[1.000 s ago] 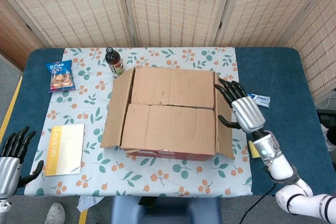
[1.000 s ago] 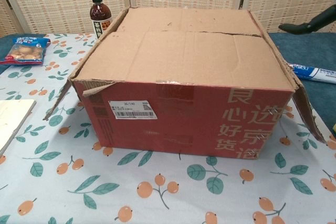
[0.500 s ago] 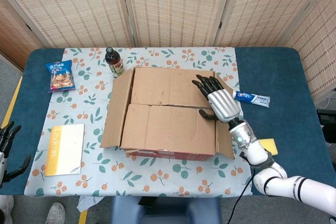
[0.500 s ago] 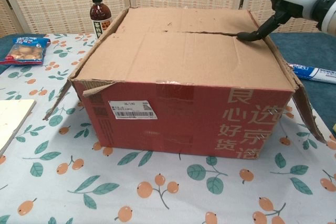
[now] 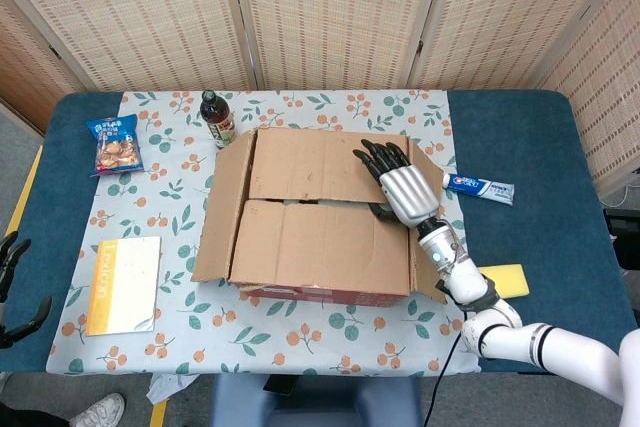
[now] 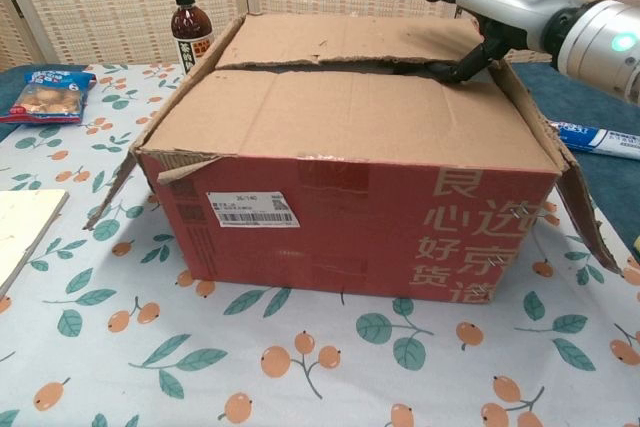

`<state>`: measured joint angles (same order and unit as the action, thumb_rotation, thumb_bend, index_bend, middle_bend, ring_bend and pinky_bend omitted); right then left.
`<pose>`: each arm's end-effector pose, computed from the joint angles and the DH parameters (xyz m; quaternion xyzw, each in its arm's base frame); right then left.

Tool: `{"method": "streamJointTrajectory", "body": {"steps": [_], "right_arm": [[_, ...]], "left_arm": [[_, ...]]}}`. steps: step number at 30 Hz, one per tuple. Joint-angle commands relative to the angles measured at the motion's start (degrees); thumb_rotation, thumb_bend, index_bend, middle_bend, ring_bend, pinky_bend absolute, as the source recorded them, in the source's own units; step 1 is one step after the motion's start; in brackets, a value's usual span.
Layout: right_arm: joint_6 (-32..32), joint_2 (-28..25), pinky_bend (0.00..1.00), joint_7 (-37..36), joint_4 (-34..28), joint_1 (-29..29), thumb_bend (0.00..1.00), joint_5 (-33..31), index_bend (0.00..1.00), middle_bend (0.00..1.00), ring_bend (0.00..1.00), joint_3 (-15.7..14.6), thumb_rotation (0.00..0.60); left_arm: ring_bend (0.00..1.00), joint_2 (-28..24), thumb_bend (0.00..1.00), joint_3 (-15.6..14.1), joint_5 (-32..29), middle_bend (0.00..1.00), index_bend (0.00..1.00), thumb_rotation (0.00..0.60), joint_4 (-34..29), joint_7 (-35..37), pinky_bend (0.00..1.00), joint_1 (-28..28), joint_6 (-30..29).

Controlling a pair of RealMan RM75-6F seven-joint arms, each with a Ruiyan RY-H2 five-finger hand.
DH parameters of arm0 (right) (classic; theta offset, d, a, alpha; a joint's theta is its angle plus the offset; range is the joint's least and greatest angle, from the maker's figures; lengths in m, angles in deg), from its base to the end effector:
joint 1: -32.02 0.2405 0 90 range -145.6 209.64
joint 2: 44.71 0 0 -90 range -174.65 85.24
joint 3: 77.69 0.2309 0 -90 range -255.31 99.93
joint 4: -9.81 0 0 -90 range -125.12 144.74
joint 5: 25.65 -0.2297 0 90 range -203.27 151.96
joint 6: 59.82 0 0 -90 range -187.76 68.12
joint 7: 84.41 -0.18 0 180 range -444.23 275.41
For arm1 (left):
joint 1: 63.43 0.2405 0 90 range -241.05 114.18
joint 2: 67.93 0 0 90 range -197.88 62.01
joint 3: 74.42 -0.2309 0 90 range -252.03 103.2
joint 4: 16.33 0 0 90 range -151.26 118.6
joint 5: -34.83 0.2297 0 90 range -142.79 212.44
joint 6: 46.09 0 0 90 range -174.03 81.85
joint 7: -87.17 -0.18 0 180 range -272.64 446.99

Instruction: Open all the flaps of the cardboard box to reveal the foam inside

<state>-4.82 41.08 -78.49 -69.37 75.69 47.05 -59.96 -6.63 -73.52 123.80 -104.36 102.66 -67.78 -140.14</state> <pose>-0.0969 -0.4121 0.0051 0.6996 -0.3535 0.4649 0.4117 -0.2998 0.2062 0.1689 -0.5587 -0.3822 -0.4765 0.5610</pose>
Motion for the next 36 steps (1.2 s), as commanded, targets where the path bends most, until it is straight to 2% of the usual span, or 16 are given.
{"method": "streamJointTrajectory", "body": {"steps": [1, 12, 16, 26, 33, 36], "right_arm": [[-0.8, 0.2, 0.00, -2.4, -0.1, 0.7, 0.38, -0.7, 0.00, 0.00, 0.00, 0.9, 0.600], [-0.2, -2.9, 0.00, -6.2, -2.1, 2.8, 0.38, -1.5, 0.00, 0.00, 0.00, 4.3, 0.600], [-2.0, -3.8, 0.00, -6.6, -0.9, 4.3, 0.38, -4.6, 0.00, 0.00, 0.00, 6.3, 0.600], [-8.2, -5.1, 0.00, -11.3, 7.0, 10.0, 0.38, -10.3, 0.00, 0.00, 0.00, 11.2, 0.600], [-12.9, -4.6, 0.00, -15.8, 16.0, 13.6, 0.38, -12.3, 0.00, 0.00, 0.00, 12.6, 0.600], [-14.6, -3.3, 0.00, -17.7, 21.7, 15.2, 0.38, -12.5, 0.00, 0.00, 0.00, 12.6, 0.600]], "left_arm": [[0.00, 0.1, 0.45, 0.3, 0.0, 0.00, 0.00, 0.600, 0.3, 0.2, 0.00, -0.2, 0.3], [0.00, 0.0, 0.45, 0.6, -1.0, 0.00, 0.00, 0.600, 1.9, 0.9, 0.00, -0.8, 3.8], [0.00, -0.8, 0.45, 0.8, -2.0, 0.00, 0.00, 0.600, 3.0, 4.4, 0.00, -1.0, 5.5], [0.00, -0.9, 0.45, 1.9, -5.2, 0.00, 0.00, 0.600, 5.1, 7.0, 0.00, -0.9, 8.0], [0.00, -0.9, 0.45, 2.8, -7.8, 0.00, 0.00, 0.600, 6.8, 9.3, 0.00, -1.3, 11.2], [0.00, -0.8, 0.45, 3.2, -8.6, 0.00, 0.00, 0.600, 7.5, 10.2, 0.00, -1.4, 12.3]]}}
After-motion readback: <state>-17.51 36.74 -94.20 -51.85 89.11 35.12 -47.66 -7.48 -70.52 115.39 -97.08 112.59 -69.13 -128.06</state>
